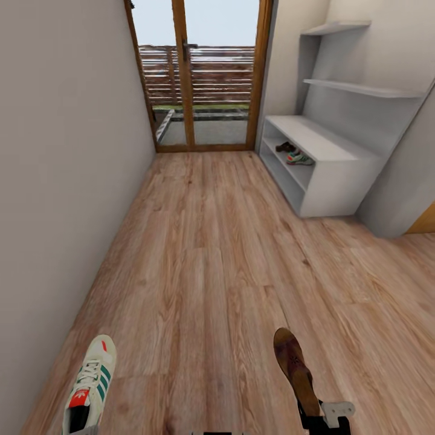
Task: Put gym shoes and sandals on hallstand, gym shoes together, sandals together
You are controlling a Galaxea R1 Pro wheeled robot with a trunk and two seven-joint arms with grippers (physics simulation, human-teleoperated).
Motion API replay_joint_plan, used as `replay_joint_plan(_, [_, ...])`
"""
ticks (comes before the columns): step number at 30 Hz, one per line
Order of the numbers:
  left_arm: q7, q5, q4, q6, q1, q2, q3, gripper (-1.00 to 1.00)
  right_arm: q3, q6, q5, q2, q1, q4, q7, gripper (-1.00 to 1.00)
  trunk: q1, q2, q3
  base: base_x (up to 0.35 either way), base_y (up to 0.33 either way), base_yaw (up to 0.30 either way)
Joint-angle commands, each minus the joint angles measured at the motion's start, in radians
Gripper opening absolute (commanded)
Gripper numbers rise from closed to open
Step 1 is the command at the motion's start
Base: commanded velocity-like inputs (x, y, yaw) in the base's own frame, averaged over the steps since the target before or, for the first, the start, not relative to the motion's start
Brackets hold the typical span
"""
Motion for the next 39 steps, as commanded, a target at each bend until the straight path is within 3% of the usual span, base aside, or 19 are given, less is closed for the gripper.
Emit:
replay_joint_plan(1, [-0.004, 0.005, 0.001, -0.003, -0.001, 0.0, 0.001, -1.0, -0.009, -0.004, 0.003, 0.001, -0.001, 0.0, 0.01, -1.0, 0.0, 0.0, -0.001, 0.338, 0.0, 0.103])
replay_joint_plan(39, [-0.004, 0.005, 0.002, -0.003, -0.001, -0.001, 0.001, -1.0, -0.01, -0.004, 0.004, -0.004, -0.001, 0.0, 0.011, -1.0, 0.0, 0.0, -0.001, 0.338, 0.0, 0.025])
